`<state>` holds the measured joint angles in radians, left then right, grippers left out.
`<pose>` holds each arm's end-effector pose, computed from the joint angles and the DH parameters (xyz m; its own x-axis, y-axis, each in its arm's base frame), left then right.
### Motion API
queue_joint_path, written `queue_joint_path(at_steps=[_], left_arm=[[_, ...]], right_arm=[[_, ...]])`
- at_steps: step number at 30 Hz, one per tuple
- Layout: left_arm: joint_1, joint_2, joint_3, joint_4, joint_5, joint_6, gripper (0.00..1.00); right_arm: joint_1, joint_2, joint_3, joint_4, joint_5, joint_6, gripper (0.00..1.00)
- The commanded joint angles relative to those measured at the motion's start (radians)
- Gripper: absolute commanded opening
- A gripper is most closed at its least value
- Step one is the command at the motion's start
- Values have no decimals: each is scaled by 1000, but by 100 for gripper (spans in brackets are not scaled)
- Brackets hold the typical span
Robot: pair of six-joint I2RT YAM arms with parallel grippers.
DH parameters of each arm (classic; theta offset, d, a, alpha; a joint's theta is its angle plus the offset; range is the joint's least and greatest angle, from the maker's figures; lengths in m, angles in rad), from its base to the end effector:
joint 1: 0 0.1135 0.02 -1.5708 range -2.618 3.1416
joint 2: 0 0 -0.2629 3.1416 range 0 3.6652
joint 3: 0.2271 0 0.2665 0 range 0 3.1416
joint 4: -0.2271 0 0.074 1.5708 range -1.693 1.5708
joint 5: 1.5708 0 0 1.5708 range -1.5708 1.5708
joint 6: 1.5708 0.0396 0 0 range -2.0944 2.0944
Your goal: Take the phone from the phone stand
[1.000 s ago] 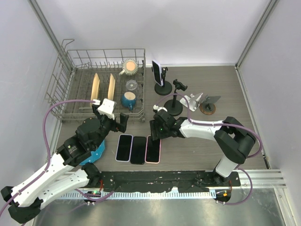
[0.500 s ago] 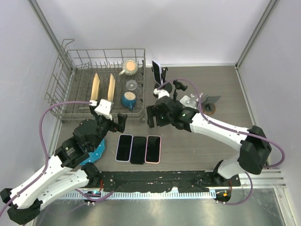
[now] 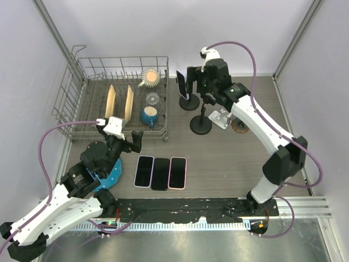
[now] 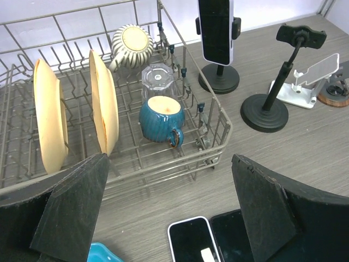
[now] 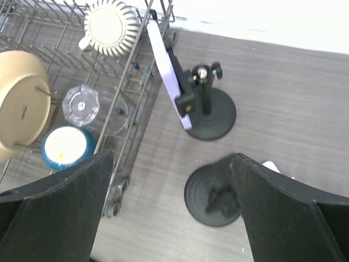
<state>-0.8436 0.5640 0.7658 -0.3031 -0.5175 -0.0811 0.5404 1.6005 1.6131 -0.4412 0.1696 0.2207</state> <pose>0.1130 -0.0976 0.3539 -0.0931 -0.0013 -0.9957 0.3155 0.9484 -0.0307 0.3374 0.1947 0.3926 -0.4299 -0.0063 -0.9028 -0.2883 0.9486 0.1307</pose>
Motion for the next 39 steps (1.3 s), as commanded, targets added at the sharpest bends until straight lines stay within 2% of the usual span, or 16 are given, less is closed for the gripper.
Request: queue_joint_path(at_steps=[1, 11, 16, 19, 22, 23, 25, 28, 30, 39], left_arm=[[3, -9, -5, 58, -32, 18, 100], [5, -4, -8, 59, -29, 23, 100], [5, -7, -8, 61, -19, 21, 100], [3, -12, -10, 59, -10, 18, 100], [3, -15, -8, 61, -4, 17, 100], [3, -13, -8, 61, -4, 15, 100], [3, -15, -8, 59, -3, 15, 100], [3, -19, -8, 61, -3, 15, 100], [3, -22, -10, 61, -3, 15, 100], [3, -23, -10, 61, -10, 18, 100]], right_arm=[[-37, 134, 131, 91, -111, -89, 96], [-56, 467, 502, 42, -177, -119, 79], [-59, 584, 599, 9, -174, -119, 69], [-59, 605, 622, 1, -176, -118, 60], [-59, 608, 620, -2, -188, -115, 49], [-57, 608, 623, -4, -186, -116, 40], [-59, 610, 628, -16, -179, -121, 30], [-60, 601, 643, -21, -174, -139, 9], [-62, 592, 663, -19, -139, -158, 3], [-97, 524, 700, 79, -13, -215, 1]])
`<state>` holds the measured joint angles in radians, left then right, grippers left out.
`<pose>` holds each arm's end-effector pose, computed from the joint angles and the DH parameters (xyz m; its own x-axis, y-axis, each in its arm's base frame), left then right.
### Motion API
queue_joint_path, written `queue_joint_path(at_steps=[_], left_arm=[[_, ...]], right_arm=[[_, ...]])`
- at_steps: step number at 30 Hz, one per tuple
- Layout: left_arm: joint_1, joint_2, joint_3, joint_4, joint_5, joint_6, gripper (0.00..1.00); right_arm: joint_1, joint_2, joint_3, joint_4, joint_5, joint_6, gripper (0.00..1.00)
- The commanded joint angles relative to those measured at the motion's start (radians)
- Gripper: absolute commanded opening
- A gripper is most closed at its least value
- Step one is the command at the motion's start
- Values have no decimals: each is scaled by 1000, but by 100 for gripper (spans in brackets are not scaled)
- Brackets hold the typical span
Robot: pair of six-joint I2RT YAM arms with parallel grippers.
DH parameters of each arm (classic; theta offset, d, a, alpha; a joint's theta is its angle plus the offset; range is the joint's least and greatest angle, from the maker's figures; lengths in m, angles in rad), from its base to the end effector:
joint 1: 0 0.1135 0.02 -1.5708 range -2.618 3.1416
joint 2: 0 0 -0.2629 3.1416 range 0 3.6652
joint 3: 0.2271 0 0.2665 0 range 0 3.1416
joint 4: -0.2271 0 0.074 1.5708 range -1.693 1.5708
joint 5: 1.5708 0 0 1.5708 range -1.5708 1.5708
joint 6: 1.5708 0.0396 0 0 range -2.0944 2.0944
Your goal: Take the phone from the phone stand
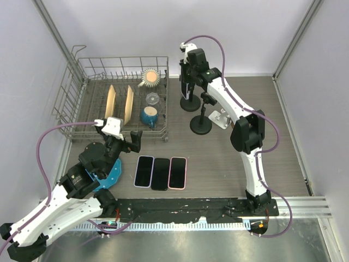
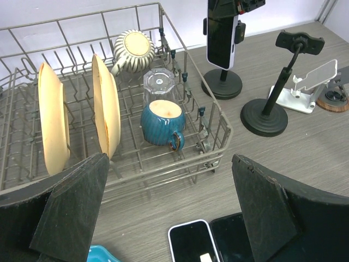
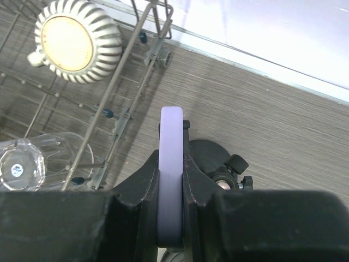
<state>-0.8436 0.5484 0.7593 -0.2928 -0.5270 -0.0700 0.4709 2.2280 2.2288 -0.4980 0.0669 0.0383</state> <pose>0.1112 -0.0950 0.3547 -0.0761 -0.0054 -0.9971 0.3079 0.9510 -0.0287 0.4824 0.2426 0.3277 -0.4401 -0.1812 -0.8795 -0.3837 0.9234 0.0018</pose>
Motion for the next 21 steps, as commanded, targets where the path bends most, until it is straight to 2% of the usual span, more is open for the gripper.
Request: queue_joint_path(at_steps=[1, 12, 21], left_arm=[[3, -8, -5, 52, -1, 6, 100], [3, -7, -9, 57, -4, 7, 100], [3, -15, -9, 60, 1, 6, 100]], right_arm=[[-40, -123, 83, 148, 99, -32, 1], [-61, -330, -70, 366, 223, -133, 1], [-64, -548, -202, 408, 287, -166, 1]])
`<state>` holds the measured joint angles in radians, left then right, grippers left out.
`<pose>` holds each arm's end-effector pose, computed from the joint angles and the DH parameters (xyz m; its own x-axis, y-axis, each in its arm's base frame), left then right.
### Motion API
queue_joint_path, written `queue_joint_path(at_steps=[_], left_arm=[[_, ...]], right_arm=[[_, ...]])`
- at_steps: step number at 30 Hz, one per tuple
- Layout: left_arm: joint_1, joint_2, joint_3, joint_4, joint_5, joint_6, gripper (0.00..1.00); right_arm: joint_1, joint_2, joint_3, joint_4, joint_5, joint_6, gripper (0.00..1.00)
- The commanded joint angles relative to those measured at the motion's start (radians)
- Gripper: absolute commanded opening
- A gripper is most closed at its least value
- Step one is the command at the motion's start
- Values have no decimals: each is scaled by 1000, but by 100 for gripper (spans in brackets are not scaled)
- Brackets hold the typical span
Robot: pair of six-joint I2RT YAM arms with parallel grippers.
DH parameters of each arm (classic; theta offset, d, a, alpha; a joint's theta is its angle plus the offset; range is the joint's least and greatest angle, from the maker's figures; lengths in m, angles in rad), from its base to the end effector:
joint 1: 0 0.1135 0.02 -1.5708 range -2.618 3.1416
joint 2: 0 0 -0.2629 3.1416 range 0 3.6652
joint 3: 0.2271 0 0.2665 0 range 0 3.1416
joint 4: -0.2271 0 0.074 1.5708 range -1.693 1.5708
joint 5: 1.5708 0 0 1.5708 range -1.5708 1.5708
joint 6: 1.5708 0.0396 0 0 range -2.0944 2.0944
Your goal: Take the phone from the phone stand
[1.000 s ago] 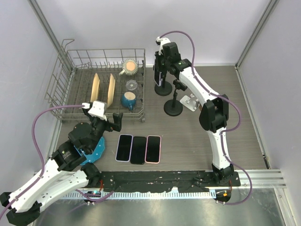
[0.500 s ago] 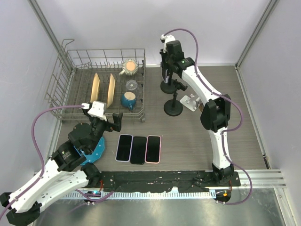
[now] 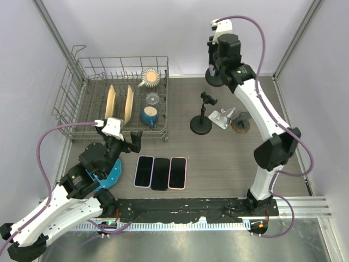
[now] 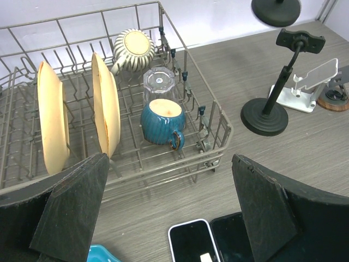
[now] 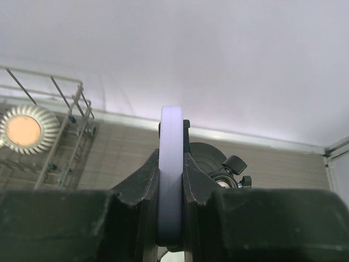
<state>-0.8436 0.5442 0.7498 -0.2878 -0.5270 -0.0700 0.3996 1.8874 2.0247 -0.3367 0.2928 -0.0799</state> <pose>0.1112 -0.0950 0.3525 -0.0763 -0.0052 -0.9971 0.3079 0.9510 -0.0285 0.4287 0.1686 0.4361 -0.1730 -0.1560 -0.9725 -0.1261 0.9828 -0.1352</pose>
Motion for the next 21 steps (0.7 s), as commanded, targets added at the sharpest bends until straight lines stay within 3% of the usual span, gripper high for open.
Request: queue_joint_path(at_steps=[1, 10, 21], left_arm=[[3, -12, 0, 55, 1, 6, 100], [3, -10, 0, 53, 15, 4, 100], [3, 13, 0, 56, 55, 3, 100]], right_arm=[[7, -258, -23, 243, 62, -44, 1], [7, -566, -229, 111, 3, 32, 1], [7, -940, -544, -107, -191, 176, 1]])
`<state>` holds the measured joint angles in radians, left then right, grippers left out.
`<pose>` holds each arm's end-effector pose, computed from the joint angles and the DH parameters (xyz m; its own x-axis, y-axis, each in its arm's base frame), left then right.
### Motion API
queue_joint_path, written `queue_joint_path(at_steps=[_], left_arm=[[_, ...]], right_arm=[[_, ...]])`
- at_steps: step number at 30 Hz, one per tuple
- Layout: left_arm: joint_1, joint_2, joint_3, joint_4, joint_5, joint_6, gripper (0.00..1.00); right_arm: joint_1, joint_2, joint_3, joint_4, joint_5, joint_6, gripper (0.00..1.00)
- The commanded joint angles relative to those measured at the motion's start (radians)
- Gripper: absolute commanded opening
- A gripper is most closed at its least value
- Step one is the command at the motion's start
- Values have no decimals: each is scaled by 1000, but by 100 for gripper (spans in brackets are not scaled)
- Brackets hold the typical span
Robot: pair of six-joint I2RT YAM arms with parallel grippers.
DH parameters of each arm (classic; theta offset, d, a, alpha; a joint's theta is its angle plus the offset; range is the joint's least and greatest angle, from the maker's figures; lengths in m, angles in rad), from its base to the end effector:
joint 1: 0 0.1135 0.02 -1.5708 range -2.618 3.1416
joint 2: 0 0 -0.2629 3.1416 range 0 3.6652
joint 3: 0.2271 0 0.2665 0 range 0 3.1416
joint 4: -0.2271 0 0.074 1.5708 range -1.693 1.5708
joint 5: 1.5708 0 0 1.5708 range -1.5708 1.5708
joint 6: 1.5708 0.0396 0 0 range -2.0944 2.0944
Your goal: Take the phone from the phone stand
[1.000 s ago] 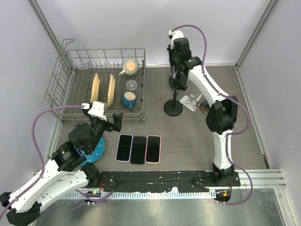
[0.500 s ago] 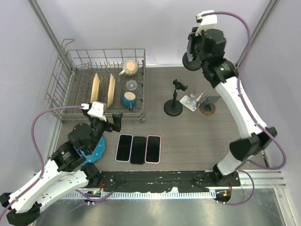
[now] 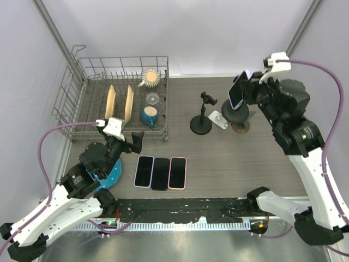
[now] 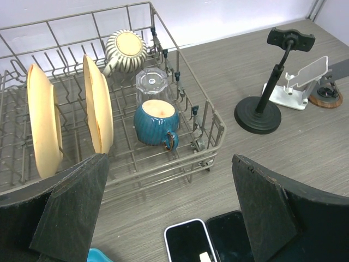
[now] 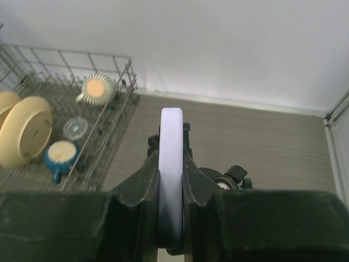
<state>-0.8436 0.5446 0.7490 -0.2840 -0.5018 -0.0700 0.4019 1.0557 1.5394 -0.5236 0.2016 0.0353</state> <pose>0.1110 -0.0961 0.3525 -0.0762 -0.0066 -0.9971 0.3317 0.9429 -0.0316 0.1919 0.0730 0.5117 -0.0437 0.0190 -0.9989 -0.1977 0.9799 0.0273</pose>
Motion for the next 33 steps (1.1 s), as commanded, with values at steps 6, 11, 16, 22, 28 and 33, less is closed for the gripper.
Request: queue_joint_path(at_steps=[6, 11, 16, 22, 28, 33], left_arm=[[3, 32, 1, 52, 63, 9, 100], [3, 51, 1, 54, 111, 16, 100], [5, 58, 0, 55, 131, 22, 100], [3, 58, -3, 60, 134, 35, 100], [5, 51, -8, 68, 151, 42, 100], [3, 60, -8, 69, 167, 42, 100]], right_arm=[[5, -215, -284, 48, -188, 106, 1], [5, -266, -450, 114, -268, 152, 1], [5, -272, -602, 253, -320, 170, 1], [5, -234, -679, 352, -392, 167, 1], [6, -220, -729, 412, -406, 170, 1], [6, -223, -743, 406, -413, 172, 1]])
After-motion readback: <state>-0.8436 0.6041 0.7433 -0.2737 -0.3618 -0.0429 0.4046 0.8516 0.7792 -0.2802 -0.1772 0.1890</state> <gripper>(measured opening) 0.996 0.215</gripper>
